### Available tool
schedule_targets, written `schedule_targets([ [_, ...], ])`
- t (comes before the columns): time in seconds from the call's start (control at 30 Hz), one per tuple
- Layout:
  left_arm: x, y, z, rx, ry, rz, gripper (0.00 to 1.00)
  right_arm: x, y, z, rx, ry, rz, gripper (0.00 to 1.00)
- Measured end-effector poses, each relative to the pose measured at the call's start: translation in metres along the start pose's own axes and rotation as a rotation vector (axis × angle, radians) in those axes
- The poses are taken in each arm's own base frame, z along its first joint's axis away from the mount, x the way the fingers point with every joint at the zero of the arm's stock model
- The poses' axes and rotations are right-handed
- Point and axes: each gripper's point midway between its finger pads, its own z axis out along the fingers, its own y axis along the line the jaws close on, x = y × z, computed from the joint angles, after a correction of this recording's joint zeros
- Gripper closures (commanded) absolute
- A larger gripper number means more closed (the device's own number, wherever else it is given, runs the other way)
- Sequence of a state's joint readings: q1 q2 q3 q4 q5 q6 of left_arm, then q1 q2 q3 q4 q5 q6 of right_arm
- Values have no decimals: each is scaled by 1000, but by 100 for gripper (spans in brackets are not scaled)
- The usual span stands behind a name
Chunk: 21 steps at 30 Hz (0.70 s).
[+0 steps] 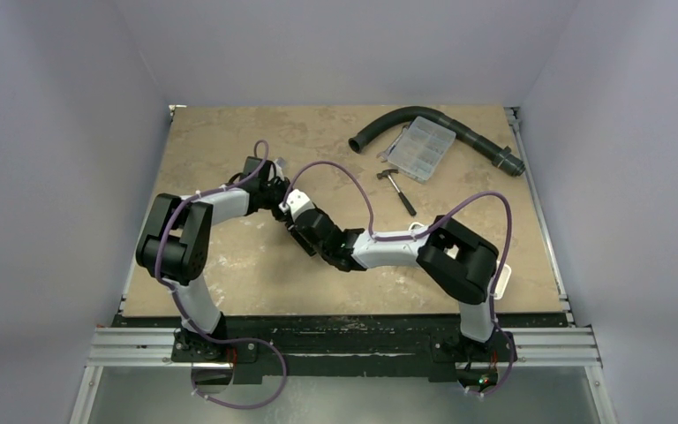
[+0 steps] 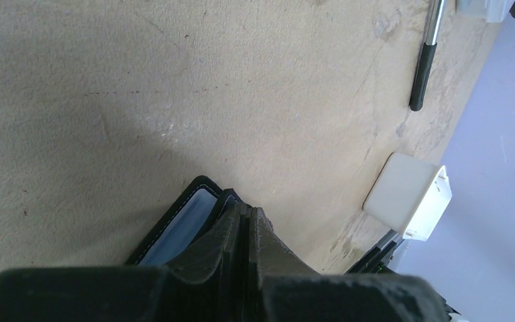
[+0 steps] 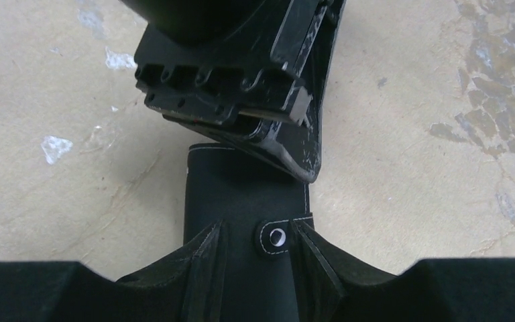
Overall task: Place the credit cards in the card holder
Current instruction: Open the card holder at the center of the board.
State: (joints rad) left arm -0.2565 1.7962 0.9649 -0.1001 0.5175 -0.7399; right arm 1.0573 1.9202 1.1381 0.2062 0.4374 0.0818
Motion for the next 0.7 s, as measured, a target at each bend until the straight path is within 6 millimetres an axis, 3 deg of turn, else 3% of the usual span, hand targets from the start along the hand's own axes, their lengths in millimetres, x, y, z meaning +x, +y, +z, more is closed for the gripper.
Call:
schedule_targets([
  [0.3,-1,1,-1,-10,-2,-1,100,9,-10,-1,85,12,19,70],
  [0.53,-3,1,0,-15,-8,0,100,13,-13,-1,115,1,60,100],
  [0.7,-3,2,-1,-19,-9,1,100,13,-12,0,117,-11,110,100],
])
